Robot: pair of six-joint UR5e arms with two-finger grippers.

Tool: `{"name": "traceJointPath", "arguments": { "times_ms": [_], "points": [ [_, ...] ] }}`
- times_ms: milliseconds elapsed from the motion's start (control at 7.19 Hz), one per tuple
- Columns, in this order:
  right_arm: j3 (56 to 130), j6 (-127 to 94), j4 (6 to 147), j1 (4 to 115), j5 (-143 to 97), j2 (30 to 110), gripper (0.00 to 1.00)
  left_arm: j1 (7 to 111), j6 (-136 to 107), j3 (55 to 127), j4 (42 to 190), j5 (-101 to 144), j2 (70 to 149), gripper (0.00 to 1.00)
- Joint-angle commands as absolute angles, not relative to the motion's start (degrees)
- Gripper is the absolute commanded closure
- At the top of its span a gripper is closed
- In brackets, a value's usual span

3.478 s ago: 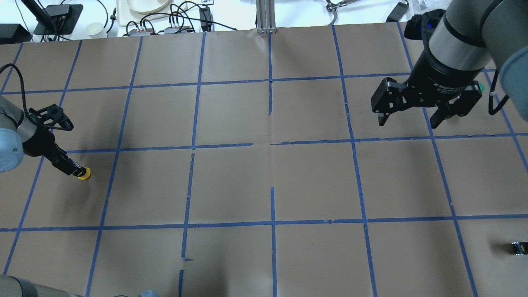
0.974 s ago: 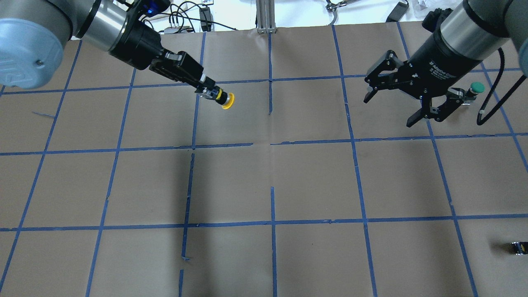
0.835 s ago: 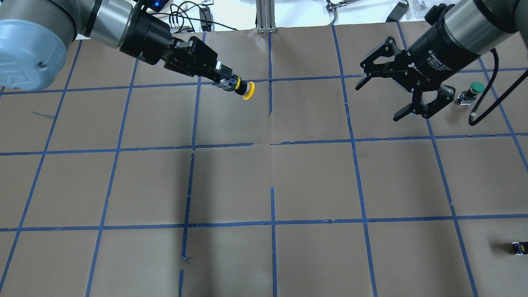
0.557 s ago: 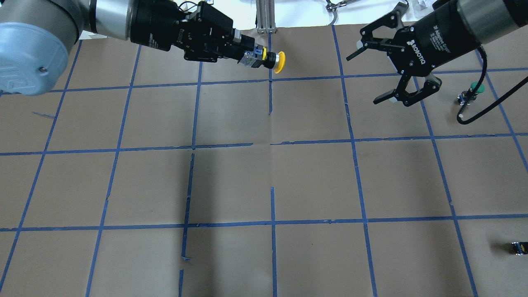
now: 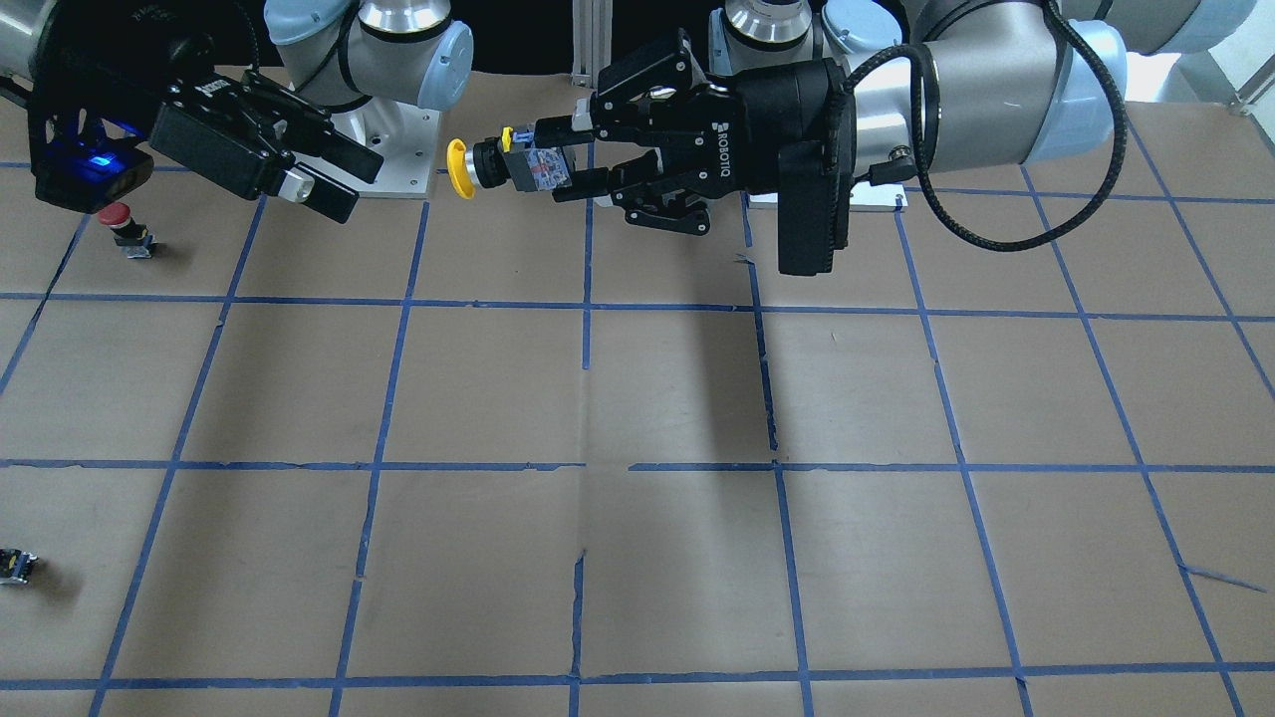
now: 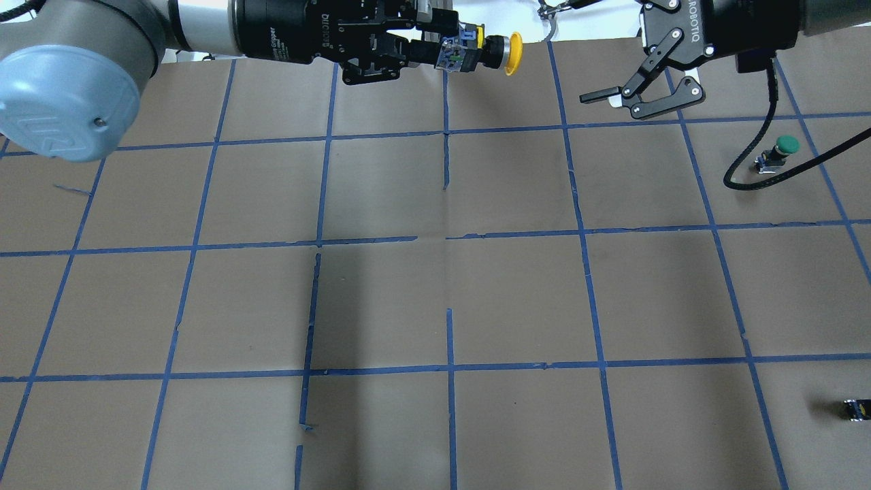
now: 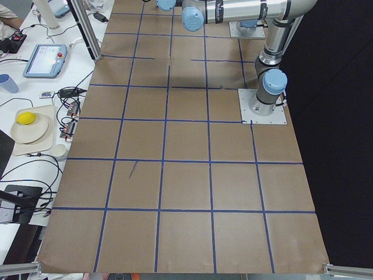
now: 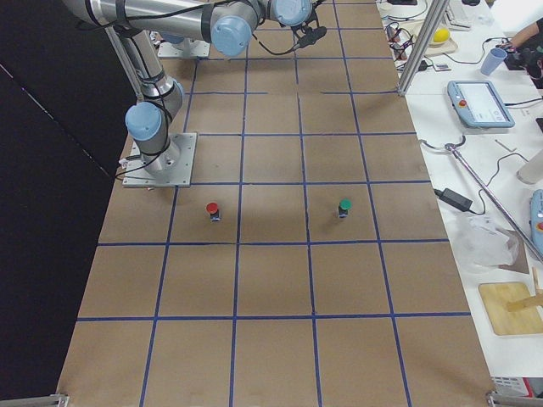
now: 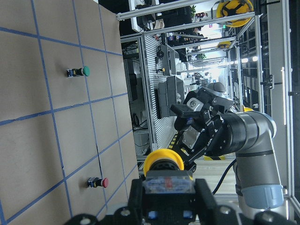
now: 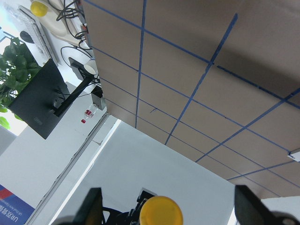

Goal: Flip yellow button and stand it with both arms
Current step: 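Close the right gripper around the yellow cap held by the left gripper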

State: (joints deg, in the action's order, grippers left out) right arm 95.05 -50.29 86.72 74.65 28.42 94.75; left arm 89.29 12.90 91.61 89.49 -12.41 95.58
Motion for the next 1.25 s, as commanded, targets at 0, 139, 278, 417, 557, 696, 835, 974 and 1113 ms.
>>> {"name": "traceJointPath", "arguments": {
  "times_ms": [0,139,278,417,557,696,835,974,1113],
  "points": [
    [95.3,-51.2,86.4,75.2,25.4,95.6,0.0,89.4,12.7,91.7,89.4,-11.0,95.7,0.95],
    [95.6,-51.1,86.7,76.5,25.4,95.4,0.0,89.4,12.7,91.6,89.4,-11.0,95.6,0.95],
    [95.6,-51.0,86.8,77.9,25.3,95.1,0.0,89.4,12.7,91.6,89.4,-10.9,95.6,0.95],
    [95.7,-50.8,86.8,78.0,25.3,94.9,0.0,89.4,12.7,91.5,89.4,-11.0,95.6,0.95],
    [95.7,-51.1,86.8,78.1,25.1,95.0,0.0,89.4,12.5,91.5,89.4,-10.8,95.5,0.95],
    [95.6,-51.2,86.8,79.1,23.4,94.9,0.01,89.4,12.0,91.5,89.4,-10.7,95.5,0.95],
    [95.7,-51.2,86.8,79.5,23.3,94.9,0.01,89.4,12.0,91.5,89.4,-10.8,95.4,0.95],
    [95.7,-51.2,86.7,79.7,23.2,94.7,0.01,89.4,12.0,91.7,89.3,-10.9,95.5,0.95],
    [95.7,-51.2,86.8,79.9,23.3,94.6,0.01,89.4,12.0,91.6,89.3,-10.8,95.7,0.95]
  ]
}}
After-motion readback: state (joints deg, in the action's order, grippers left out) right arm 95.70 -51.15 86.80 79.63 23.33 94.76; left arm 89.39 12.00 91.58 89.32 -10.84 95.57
